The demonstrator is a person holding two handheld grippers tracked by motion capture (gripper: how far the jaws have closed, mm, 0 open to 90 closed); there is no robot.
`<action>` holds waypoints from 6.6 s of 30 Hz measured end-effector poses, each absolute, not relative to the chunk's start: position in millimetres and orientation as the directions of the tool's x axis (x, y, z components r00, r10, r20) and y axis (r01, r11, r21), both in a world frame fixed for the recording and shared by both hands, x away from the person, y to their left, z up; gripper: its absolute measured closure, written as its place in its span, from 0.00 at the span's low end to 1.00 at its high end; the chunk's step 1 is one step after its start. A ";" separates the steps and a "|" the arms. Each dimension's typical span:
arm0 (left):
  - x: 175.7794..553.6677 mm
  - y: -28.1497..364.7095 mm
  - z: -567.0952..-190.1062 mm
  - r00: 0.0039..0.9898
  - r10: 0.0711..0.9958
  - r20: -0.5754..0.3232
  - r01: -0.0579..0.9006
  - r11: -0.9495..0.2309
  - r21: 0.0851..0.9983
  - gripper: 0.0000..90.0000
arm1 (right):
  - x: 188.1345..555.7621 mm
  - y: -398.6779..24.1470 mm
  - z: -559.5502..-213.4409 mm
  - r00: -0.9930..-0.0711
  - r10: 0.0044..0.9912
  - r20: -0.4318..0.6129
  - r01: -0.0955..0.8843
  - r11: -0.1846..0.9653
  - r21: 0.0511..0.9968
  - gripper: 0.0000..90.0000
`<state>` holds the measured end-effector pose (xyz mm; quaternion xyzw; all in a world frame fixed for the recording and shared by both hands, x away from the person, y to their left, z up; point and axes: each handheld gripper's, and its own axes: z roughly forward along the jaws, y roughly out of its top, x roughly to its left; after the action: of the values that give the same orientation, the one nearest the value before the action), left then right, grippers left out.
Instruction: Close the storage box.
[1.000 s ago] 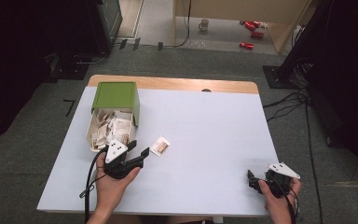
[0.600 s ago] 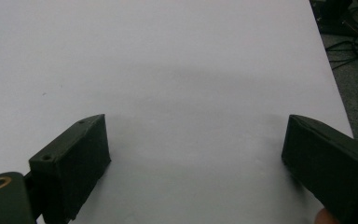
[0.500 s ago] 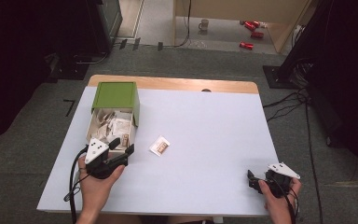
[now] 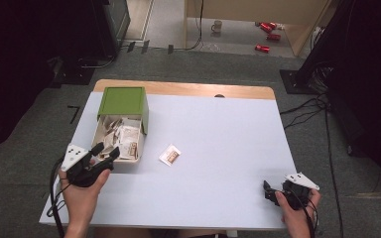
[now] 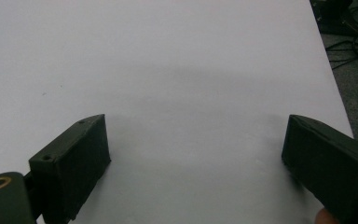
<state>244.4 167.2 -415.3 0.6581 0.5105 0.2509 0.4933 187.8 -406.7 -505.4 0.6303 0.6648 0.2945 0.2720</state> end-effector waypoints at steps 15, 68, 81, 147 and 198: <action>253.8 217.1 -433.1 0.203 0.969 -0.143 0.483 0.028 0.875 0.60 | 187.4 -406.6 -505.6 -0.058 0.998 0.009 0.675 0.033 0.737 0.08; 296.4 186.4 -436.7 0.152 0.979 -0.135 0.586 0.020 0.810 1.00 | 187.2 -406.8 -505.7 -0.057 0.998 0.011 0.674 0.030 0.738 0.08; 314.6 192.1 -438.1 0.168 0.974 -0.155 0.580 0.030 0.814 1.00 | 187.4 -406.8 -505.7 -0.057 0.998 0.011 0.675 0.031 0.737 0.08; 315.6 175.1 -472.6 0.221 0.961 -0.168 0.652 -0.017 0.758 0.52 | 187.1 -406.6 -505.7 -0.056 0.998 0.011 0.674 0.029 0.738 0.08; 270.3 200.9 -462.0 0.211 0.972 -0.099 0.687 -0.076 0.722 0.00 | 187.1 -406.5 -505.6 -0.057 0.998 0.009 0.674 0.032 0.738 0.08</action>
<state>270.3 200.9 -462.0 0.7020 0.5911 0.2122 0.3359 187.1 -406.5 -505.6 0.6295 0.6641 0.2961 0.2741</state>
